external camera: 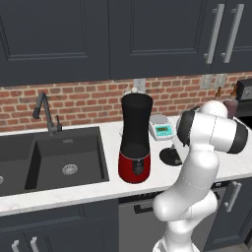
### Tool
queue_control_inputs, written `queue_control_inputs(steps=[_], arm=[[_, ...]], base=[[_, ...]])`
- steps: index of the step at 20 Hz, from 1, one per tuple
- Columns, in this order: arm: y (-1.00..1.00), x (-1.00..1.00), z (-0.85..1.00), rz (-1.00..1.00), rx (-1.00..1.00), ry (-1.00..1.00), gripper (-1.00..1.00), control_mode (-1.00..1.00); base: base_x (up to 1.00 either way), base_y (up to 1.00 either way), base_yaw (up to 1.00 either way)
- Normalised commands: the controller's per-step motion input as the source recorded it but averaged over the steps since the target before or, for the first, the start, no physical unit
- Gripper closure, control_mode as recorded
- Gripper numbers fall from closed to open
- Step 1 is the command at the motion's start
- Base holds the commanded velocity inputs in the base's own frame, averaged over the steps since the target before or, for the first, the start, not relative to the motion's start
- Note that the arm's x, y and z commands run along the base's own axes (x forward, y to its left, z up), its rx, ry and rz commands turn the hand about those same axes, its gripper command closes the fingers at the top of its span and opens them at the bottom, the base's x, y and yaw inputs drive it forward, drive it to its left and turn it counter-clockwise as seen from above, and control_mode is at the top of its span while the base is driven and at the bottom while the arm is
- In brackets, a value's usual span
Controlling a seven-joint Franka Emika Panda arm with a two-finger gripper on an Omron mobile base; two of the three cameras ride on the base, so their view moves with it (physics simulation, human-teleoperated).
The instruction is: Close the lid blender by securely placing the lid on top.
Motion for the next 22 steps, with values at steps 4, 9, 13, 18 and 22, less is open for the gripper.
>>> queue_control_inputs(steps=[4, 9, 13, 18, 22], arm=[[0.21, -0.24, -0.82, 0.04, -0.08, 0.00, 1.00, -1.00], [0.30, -0.20, -0.86, 0.03, -0.14, 0.00, 1.00, -1.00], [0.12, -0.28, -0.66, 0.02, -0.06, -0.01, 1.00, -1.00], [0.16, -0.29, -0.25, 0.00, 0.00, -0.05, 1.00, -1.00], [0.17, -0.16, 0.03, -0.01, 0.00, -0.02, 1.00, -1.00]], base=[[0.00, 0.00, 0.00], [0.00, 0.00, 0.00], [0.00, 0.00, 0.00], [0.00, 0.00, 0.00], [0.00, 0.00, 0.00]])
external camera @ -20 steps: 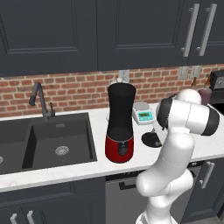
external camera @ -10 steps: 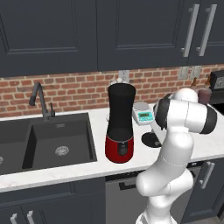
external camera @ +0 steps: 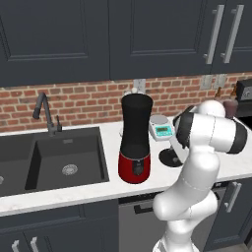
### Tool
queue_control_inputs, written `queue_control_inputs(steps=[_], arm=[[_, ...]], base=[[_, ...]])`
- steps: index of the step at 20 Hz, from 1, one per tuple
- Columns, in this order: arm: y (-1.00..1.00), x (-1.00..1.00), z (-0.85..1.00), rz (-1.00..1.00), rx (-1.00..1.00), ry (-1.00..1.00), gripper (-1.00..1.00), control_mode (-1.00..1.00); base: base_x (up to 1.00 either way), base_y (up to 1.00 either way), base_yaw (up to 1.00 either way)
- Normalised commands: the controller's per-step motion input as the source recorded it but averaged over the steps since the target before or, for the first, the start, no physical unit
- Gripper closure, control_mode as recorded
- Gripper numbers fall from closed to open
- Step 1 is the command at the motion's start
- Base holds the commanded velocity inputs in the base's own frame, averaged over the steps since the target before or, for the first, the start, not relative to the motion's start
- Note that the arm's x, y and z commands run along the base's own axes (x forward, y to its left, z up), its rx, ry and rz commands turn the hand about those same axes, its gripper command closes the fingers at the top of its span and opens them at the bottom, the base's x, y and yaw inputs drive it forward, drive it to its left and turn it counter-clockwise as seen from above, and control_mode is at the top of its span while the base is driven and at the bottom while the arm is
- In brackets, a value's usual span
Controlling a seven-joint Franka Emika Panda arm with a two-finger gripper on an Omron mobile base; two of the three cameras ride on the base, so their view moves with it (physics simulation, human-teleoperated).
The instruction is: Close the lid blender by securely placing the lid on top.
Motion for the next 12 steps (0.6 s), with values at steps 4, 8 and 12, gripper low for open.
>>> queue_control_inputs(steps=[4, 8, 12], arm=[[0.08, -0.02, 0.38, -0.07, 0.00, 0.00, 1.00, -1.00], [0.00, 0.00, 0.66, -0.08, 0.00, 0.00, 1.00, -1.00], [-0.08, -0.06, 0.87, -0.09, 0.00, 0.00, 1.00, -1.00]], base=[[0.00, 0.00, 0.00], [0.00, 0.00, 0.00], [0.00, 0.00, 0.00]])
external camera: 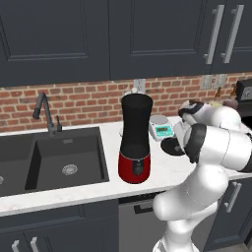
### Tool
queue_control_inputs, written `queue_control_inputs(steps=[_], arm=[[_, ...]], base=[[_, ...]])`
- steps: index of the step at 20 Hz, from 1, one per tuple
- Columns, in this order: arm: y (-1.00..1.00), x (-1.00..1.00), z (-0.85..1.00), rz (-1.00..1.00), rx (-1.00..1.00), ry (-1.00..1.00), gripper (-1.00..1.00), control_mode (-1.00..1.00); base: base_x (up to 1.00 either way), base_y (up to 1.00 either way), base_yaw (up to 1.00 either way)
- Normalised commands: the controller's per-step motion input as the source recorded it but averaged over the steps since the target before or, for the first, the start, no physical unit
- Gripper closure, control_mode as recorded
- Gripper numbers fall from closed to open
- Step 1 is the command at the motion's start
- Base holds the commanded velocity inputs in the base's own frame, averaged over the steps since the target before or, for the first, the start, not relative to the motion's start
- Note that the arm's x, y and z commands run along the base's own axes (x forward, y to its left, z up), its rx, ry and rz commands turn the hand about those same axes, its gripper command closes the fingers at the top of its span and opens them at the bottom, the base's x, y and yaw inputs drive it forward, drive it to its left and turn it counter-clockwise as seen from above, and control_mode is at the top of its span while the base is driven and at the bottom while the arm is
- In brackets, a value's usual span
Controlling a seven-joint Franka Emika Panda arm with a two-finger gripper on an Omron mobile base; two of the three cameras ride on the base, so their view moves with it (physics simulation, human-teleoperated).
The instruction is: Close the lid blender by securely placing the lid on top.
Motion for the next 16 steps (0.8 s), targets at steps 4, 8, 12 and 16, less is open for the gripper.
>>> queue_control_inputs(steps=[4, 8, 12, 16], arm=[[-0.13, -0.38, 0.99, -0.09, 0.00, 0.00, 1.00, -1.00], [-0.02, -0.73, 1.00, -0.06, 0.00, 0.00, 1.00, -1.00], [0.00, -0.93, 1.00, -0.01, 0.00, 0.00, 1.00, -1.00], [0.00, -0.94, 1.00, -0.01, 0.01, 0.00, 1.00, -1.00]], base=[[0.00, 0.00, 0.00], [0.00, 0.00, 0.00], [0.00, 0.00, 0.00], [0.00, 0.00, 0.00]])
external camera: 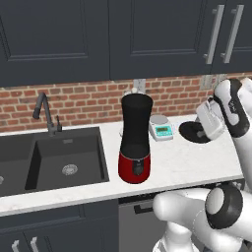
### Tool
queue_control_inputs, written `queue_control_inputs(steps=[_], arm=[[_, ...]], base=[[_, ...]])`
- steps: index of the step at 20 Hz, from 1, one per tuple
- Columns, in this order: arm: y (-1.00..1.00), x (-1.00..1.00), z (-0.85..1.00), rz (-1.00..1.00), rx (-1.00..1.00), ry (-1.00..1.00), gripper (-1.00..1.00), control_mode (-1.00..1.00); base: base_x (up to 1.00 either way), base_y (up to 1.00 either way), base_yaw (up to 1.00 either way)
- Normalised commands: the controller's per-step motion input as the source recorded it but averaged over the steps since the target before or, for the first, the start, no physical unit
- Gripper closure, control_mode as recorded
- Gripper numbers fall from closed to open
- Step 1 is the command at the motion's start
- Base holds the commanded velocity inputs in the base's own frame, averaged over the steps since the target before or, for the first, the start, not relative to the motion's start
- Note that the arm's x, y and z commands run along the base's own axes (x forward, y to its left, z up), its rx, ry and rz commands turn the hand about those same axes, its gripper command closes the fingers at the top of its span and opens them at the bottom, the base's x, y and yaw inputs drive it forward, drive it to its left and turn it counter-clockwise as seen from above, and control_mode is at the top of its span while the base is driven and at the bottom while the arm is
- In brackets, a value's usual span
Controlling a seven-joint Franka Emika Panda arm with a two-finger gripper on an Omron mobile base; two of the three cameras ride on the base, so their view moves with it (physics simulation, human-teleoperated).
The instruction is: Close the lid blender by securely placing the lid on top.
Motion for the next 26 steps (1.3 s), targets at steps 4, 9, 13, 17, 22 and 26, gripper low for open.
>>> queue_control_inputs(steps=[4, 9, 13, 17, 22, 26], arm=[[0.00, -0.90, 1.00, -0.01, 0.02, 0.00, 1.00, -1.00], [0.05, -0.92, 0.99, -0.01, 0.03, 0.00, 1.00, -1.00], [0.23, -0.82, 0.89, 0.00, 0.03, 0.00, 1.00, -1.00], [0.38, -0.68, 0.74, 0.00, 0.03, 0.02, 1.00, -1.00], [0.63, -0.43, 0.50, 0.00, 0.03, 0.02, 1.00, -1.00], [0.74, -0.18, 0.33, 0.00, 0.02, 0.02, 1.00, -1.00]], base=[[0.00, 0.00, 0.00], [0.00, 0.00, 0.00], [0.00, 0.00, 0.00], [0.00, 0.00, 0.00], [0.00, 0.00, 0.00], [0.00, 0.00, 0.00]])
